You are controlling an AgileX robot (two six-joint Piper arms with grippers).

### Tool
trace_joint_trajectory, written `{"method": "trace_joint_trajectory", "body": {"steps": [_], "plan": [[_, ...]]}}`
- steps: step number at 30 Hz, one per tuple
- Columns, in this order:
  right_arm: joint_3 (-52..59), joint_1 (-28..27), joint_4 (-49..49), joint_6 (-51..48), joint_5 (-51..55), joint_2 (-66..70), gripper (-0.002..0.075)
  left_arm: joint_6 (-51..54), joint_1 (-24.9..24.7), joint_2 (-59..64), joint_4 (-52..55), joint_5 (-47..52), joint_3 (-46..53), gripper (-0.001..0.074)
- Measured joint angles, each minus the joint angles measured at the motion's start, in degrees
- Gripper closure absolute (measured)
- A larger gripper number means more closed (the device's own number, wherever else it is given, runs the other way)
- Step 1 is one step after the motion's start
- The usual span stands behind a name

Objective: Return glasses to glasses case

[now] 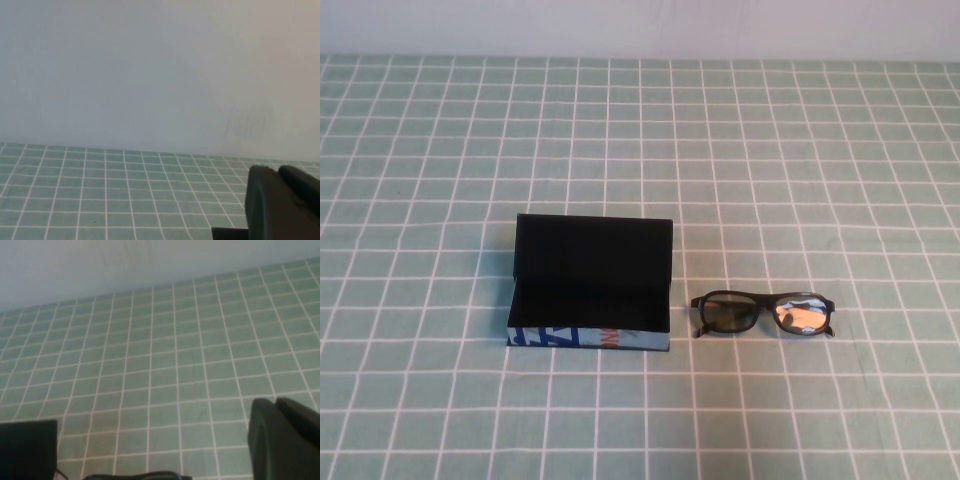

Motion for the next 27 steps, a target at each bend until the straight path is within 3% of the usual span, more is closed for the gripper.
{"method": "trace_joint_trajectory", "body": {"steps": [6, 11, 18, 22, 27], "plan": [[-1.3, 0.0, 3.7, -4.3, 5.1, 8.3, 0.0737, -0.4, 0.0, 0.2, 0.9, -2.1, 0.0, 0.0733], [-7.6, 0.0, 8.2, -19.0, 17.0, 17.3, 0.0737, -0.4, 0.0, 0.2, 1.1, -2.6, 0.0, 0.0734], [-24.7, 0.6, 17.0, -37.8, 34.2, 32.8, 0.0737, -0.5, 0.0, 0.2, 1.4, 2.2, 0.0, 0.0734], [-35.0, 4.7, 14.9, -40.7, 41.3, 41.8, 0.0737, -0.5, 0.0, 0.2, 1.4, 6.0, 0.0, 0.0733], [-42.4, 14.3, 3.2, -44.5, 44.2, 50.2, 0.0715, -0.5, 0.0, 0.2, 1.4, 8.3, 0.0, 0.0733]]}}
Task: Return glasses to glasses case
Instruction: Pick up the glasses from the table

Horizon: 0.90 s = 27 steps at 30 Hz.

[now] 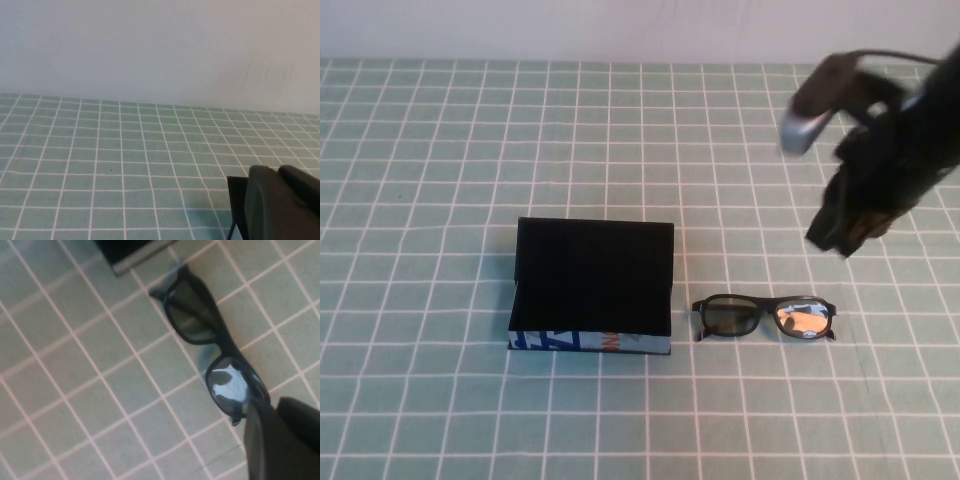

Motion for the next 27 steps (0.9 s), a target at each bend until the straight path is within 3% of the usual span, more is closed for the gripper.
{"method": "trace_joint_trajectory", "body": {"steps": [3, 10, 12, 27], "plan": [[-1.9, 4.9, -6.7, -1.5, 0.2, 4.4, 0.0653, 0.0, 0.0, 0.0, 0.0, 0.3, 0.0, 0.0733], [-2.4, 8.6, -10.9, -2.1, -3.2, 11.3, 0.0305, 0.0, 0.0, 0.0, 0.0, 2.6, 0.0, 0.0734], [-2.4, 8.6, -11.5, -2.2, -4.7, 12.9, 0.0257, 0.0, 0.0, 0.0, 0.0, 2.9, 0.0, 0.0733], [-2.4, 8.6, -11.6, -4.0, -8.0, 20.8, 0.0242, 0.0, 0.0, 0.0, 0.0, 3.1, 0.0, 0.0734]]}}
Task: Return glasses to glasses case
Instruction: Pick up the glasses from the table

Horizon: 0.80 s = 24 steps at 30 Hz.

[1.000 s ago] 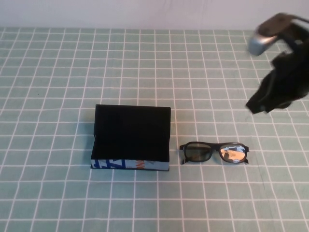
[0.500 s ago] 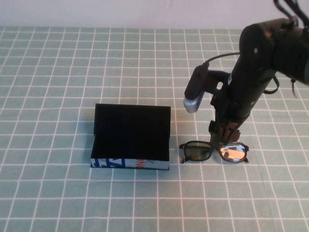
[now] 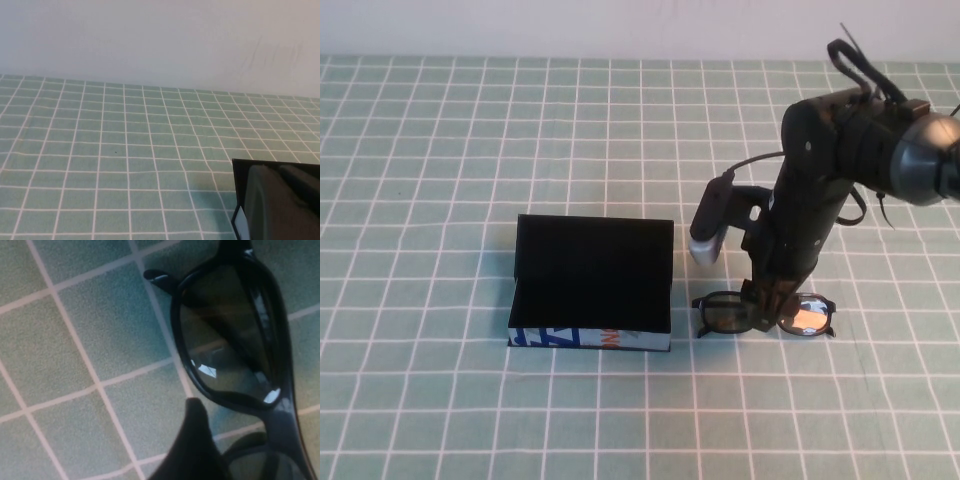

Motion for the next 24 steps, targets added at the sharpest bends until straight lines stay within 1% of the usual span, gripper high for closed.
{"method": "trace_joint_trajectory", "body": {"steps": [2, 4, 7, 10, 14, 15, 18, 24], "plan": [[0.0, 0.0, 0.0, 0.0, 0.0, 0.6, 0.0243, 0.0, 0.0, 0.0, 0.0, 0.0, 0.0, 0.0733], [0.0, 0.0, 0.0, 0.0, 0.0, 0.8, 0.0260, 0.0, 0.0, 0.0, 0.0, 0.0, 0.0, 0.0733], [0.0, 0.0, 0.4, 0.0, 0.0, 1.0, 0.0331, 0.0, 0.0, 0.0, 0.0, 0.1, 0.0, 0.0733], [0.0, -0.2, 2.2, 0.0, 0.1, 1.2, 0.0451, 0.0, 0.0, 0.0, 0.0, 0.1, 0.0, 0.0734], [-0.1, -1.1, 2.7, 0.0, 1.5, 1.2, 0.0641, 0.0, 0.0, 0.0, 0.0, 0.6, 0.0, 0.0734], [-0.1, -1.4, 2.8, 0.0, 2.0, 1.2, 0.0669, 0.0, 0.0, 0.0, 0.0, 0.8, 0.0, 0.0734], [-0.2, -1.8, 3.7, 0.0, 2.6, 1.1, 0.0704, 0.0, 0.0, 0.0, 0.0, 1.5, 0.0, 0.0734], [-2.2, -1.9, 4.2, 0.0, 5.5, 1.1, 0.0718, 0.0, 0.0, 0.0, 0.0, 2.1, 0.0, 0.0734]]}}
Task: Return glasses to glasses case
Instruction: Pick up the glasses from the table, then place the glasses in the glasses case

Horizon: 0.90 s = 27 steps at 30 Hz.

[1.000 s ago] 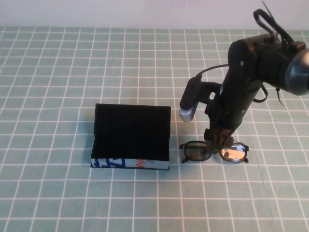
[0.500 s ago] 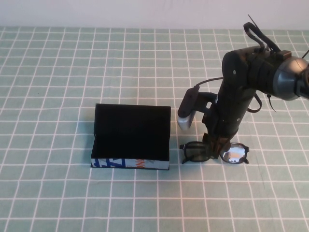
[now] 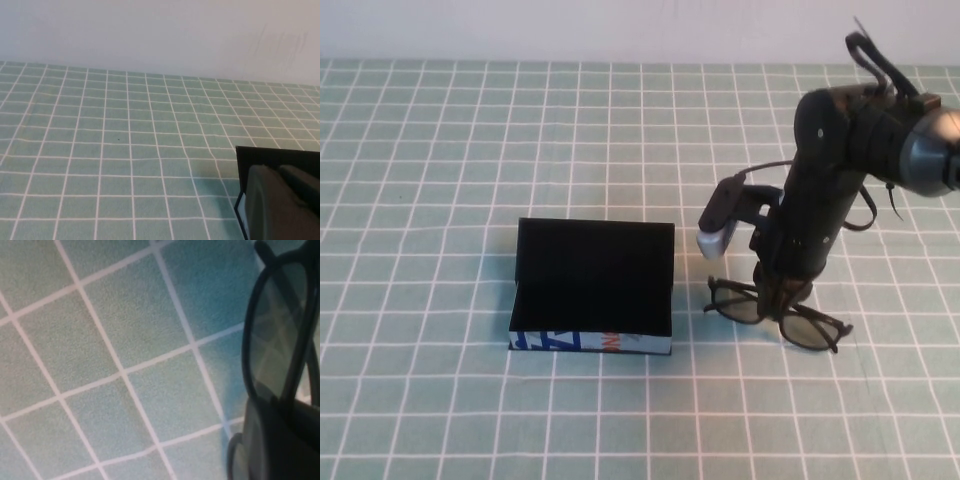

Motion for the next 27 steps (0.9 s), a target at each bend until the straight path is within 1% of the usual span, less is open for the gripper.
{"method": "trace_joint_trajectory", "body": {"steps": [6, 11, 14, 18, 21, 27], "plan": [[-8.1, 0.0, 0.0, 0.3, 2.1, 0.1, 0.0718, 0.0, 0.0, 0.0, 0.0, 0.3, 0.0, 0.0733], [-14.6, 0.0, 0.3, 3.6, 2.5, -0.1, 0.0718, 0.0, 0.0, 0.0, 0.0, 1.0, 0.0, 0.0734], [-18.0, 0.0, 2.4, 4.1, 2.9, -1.0, 0.0718, 0.0, 0.0, 0.0, 0.0, 1.7, 0.0, 0.0733], [-21.7, 0.3, 7.7, 4.3, 3.1, -2.1, 0.0718, 0.0, 0.0, 0.0, 0.0, 2.8, 0.0, 0.0733], [-23.5, 2.0, 9.1, 4.3, 3.2, -2.4, 0.0719, 0.0, 0.0, 0.0, 0.0, 2.9, 0.0, 0.0733], [-25.4, 9.0, 8.4, 2.6, 3.6, -1.5, 0.0719, 0.0, 0.0, 0.0, 0.0, 3.0, 0.0, 0.0734]]}}
